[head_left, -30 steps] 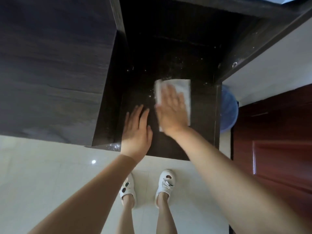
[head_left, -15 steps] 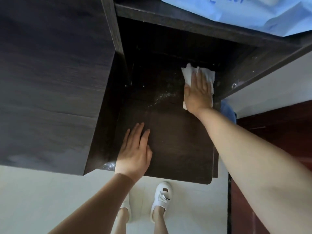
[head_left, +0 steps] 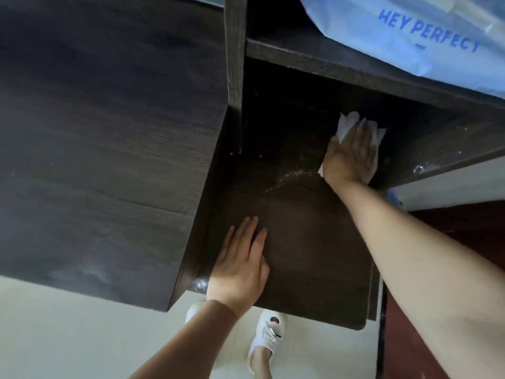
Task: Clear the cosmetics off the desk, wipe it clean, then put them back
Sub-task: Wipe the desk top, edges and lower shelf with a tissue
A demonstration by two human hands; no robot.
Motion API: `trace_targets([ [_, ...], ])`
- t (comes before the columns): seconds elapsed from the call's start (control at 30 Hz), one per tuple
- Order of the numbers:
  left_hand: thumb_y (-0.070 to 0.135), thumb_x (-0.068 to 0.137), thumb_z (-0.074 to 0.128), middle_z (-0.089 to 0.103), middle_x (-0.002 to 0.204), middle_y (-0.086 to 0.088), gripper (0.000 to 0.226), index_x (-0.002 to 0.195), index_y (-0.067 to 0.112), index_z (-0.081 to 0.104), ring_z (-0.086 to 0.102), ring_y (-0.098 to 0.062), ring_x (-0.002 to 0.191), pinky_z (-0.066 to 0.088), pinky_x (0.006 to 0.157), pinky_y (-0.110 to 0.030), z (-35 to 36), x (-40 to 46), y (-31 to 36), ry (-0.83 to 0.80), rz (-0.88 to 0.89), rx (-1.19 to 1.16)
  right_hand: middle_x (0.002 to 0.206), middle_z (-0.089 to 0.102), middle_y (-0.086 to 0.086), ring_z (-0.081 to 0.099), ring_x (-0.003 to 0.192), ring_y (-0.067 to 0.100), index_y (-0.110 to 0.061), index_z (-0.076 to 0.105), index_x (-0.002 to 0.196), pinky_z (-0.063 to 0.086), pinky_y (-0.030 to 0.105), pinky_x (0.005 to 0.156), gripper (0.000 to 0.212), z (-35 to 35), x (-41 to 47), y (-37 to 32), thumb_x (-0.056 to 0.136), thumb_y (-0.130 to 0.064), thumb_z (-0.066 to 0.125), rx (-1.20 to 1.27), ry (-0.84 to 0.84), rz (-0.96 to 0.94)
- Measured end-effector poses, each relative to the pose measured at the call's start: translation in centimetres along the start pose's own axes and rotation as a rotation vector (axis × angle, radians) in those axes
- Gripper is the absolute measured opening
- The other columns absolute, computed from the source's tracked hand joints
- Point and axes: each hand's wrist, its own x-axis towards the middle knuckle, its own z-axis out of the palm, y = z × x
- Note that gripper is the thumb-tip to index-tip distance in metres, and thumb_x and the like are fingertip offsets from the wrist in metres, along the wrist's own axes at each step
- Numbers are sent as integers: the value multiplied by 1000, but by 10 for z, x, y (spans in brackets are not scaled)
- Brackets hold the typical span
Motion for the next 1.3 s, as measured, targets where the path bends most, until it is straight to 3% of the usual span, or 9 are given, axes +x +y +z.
trace_targets([
  [0.17,18,83,39,51,133,-18,44,124,5,48,45,-28,127,15,114,-36,0,-1,0,14,6,-39,155,9,6,7,144,19,-11,6,146,3,37,117,57,17,-92,-11,96,-36,21,-85,-193,-922],
  [0.23,17,83,39,52,132,-18,44,125,4,47,46,-28,126,16,114,-36,0,-2,1,22,-5,-56,154,5,-1,4,143,13,-17,4,145,-3,33,116,56,9,-82,4,97,-37,22,-154,-308,-1132],
  [0.3,17,84,39,52,132,-17,44,126,5,44,46,-27,126,15,114,-36,1,-2,0,39,-5,-68,154,6,0,5,143,16,-19,2,144,-5,30,115,57,3,-42,13,94,-40,18,-182,-276,-1015],
  [0.43,19,85,38,52,132,-15,43,125,7,43,45,-27,127,12,115,-35,3,-2,-1,42,2,-50,158,4,8,3,146,19,-11,1,147,2,38,119,59,3,4,-7,97,-34,22,-84,-115,-399],
  [0.67,16,83,41,54,130,-16,43,125,6,44,46,-26,126,20,113,-37,3,-2,0,84,19,-69,150,29,7,20,139,19,-11,29,142,1,34,114,54,16,-60,-41,92,-30,34,-101,-217,-1151],
  [0.73,16,83,41,54,131,-14,43,125,6,45,43,-24,128,21,113,-38,4,-3,0,93,24,-65,147,38,12,30,138,28,-9,36,140,8,35,113,53,18,-16,-59,91,-30,30,-135,-146,-1042],
  [0.9,19,84,42,51,134,-14,43,125,6,46,35,-22,131,17,114,-37,5,-1,-2,88,30,-28,158,10,7,6,145,19,-12,10,148,0,35,119,54,31,19,-105,99,-24,26,-51,-166,-632],
  [1.2,17,82,42,53,132,-15,42,122,5,51,37,-23,130,21,113,-38,4,-1,0,91,27,-55,147,39,8,33,137,24,-15,38,139,12,37,112,52,6,-29,-49,90,-31,30,-124,-272,-1174],
  [1.3,19,84,40,52,133,-15,43,124,6,48,35,-22,131,17,114,-37,5,-2,-1,84,28,-37,150,34,8,31,138,28,-17,36,141,18,44,114,59,6,27,-65,87,-36,20,-129,-177,-971],
])
